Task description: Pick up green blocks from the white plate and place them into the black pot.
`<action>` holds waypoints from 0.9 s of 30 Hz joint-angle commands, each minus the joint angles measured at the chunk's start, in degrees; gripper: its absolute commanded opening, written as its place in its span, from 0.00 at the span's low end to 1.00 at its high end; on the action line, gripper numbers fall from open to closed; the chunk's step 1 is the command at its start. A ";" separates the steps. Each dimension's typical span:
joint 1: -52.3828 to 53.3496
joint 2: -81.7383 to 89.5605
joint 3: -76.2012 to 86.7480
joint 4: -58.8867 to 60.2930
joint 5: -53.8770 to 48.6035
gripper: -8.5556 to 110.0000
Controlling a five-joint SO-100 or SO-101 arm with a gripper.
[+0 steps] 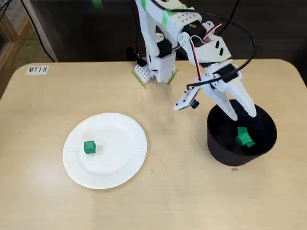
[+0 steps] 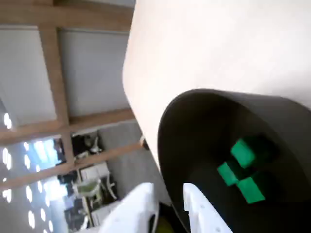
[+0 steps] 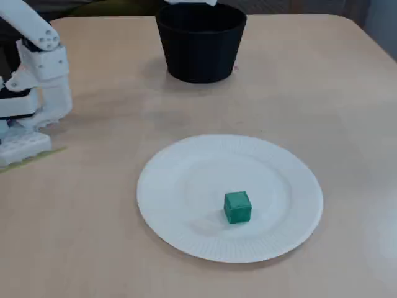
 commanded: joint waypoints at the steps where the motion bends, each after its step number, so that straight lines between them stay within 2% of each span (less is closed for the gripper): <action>1: 5.10 -0.09 -12.92 14.50 -2.99 0.05; 5: 17.93 -5.19 -25.75 32.26 -8.00 0.05; 11: 41.04 -11.25 -27.42 43.86 -14.59 0.05; 16: 52.12 -22.06 -28.21 45.00 -16.44 0.05; 22: 57.74 -30.41 -33.22 43.77 -30.06 0.05; 27: 61.17 -34.10 -35.33 43.68 -35.77 0.05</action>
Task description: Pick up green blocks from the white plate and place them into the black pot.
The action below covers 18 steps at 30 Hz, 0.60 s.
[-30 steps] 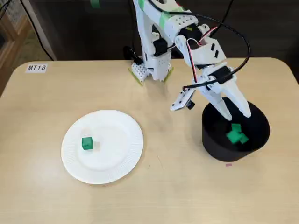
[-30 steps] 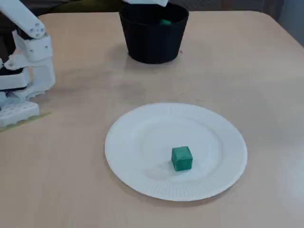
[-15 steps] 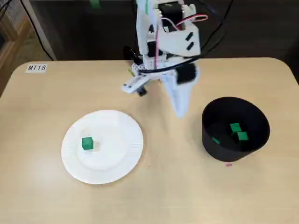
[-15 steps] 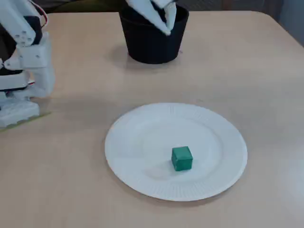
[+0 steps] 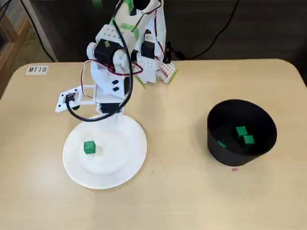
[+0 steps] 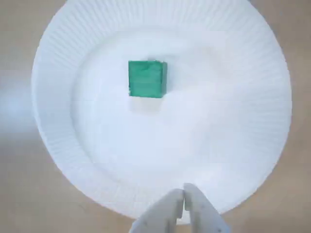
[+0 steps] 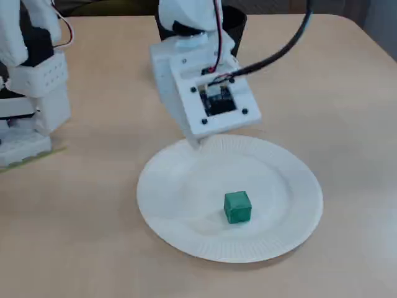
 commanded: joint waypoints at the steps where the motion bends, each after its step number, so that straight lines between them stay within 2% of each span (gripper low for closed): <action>1: 2.20 -1.32 -3.25 -0.53 -2.64 0.05; 7: 4.75 -8.53 -5.98 -0.70 -3.08 0.06; 10: 5.62 -9.32 -7.65 -0.79 -4.75 0.29; 13: 6.42 -9.67 -9.23 -1.14 -4.75 0.35; 18: 7.12 -10.55 -11.07 -1.23 -4.13 0.39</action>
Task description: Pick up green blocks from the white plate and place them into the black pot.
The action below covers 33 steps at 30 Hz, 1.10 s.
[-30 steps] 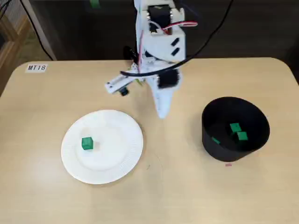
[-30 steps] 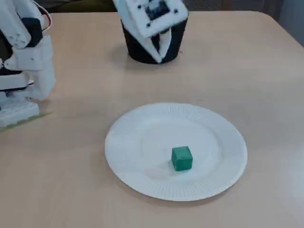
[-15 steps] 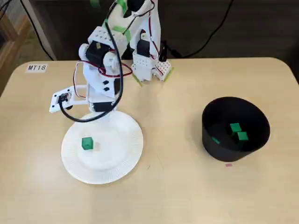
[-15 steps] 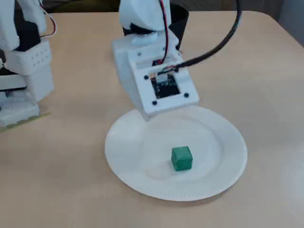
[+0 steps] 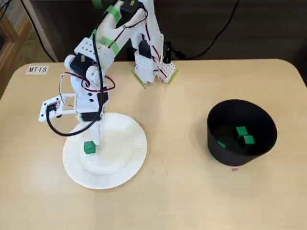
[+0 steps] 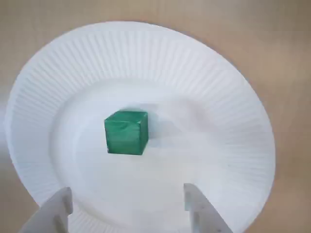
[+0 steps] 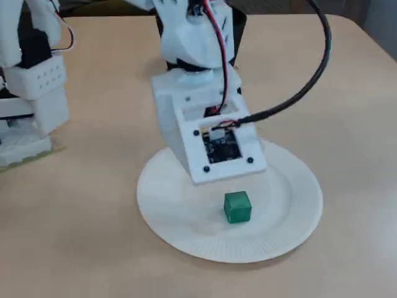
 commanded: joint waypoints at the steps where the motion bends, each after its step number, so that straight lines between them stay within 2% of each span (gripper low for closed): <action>1: 0.70 -0.70 -3.16 -0.70 0.35 0.39; 19: 1.76 -13.62 -13.27 -0.79 2.29 0.37; 22: 1.93 -15.73 -15.03 -0.79 3.60 0.29; 25: 2.02 -18.46 -17.40 -0.53 6.15 0.06; 33: -0.18 -20.74 -18.19 -1.23 5.62 0.05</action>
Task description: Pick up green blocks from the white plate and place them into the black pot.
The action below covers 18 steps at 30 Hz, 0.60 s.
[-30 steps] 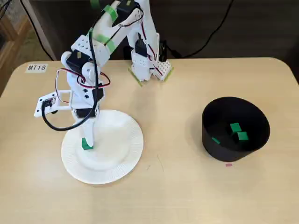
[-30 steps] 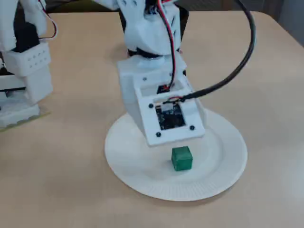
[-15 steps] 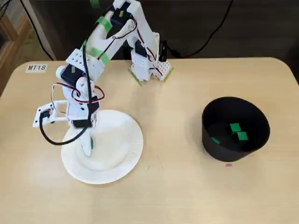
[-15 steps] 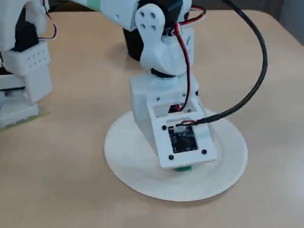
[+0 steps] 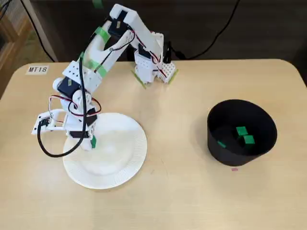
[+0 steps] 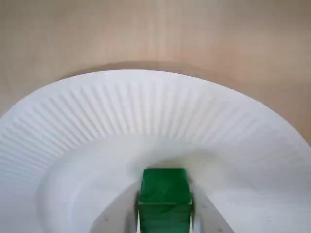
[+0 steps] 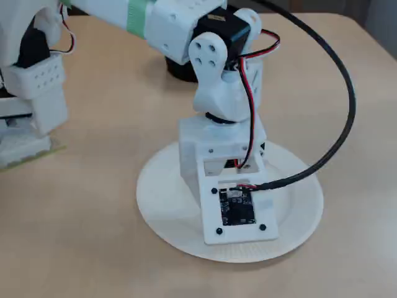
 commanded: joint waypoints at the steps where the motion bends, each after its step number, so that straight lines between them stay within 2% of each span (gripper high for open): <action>1: -1.58 0.18 -2.11 -1.41 0.35 0.05; 4: -3.08 2.20 -2.29 -2.20 3.16 0.05; 8: -7.82 14.06 -2.11 -3.78 12.74 0.05; 14: -23.20 37.00 -1.76 -11.69 21.36 0.05; 18: -32.78 46.23 -2.02 -15.38 26.28 0.05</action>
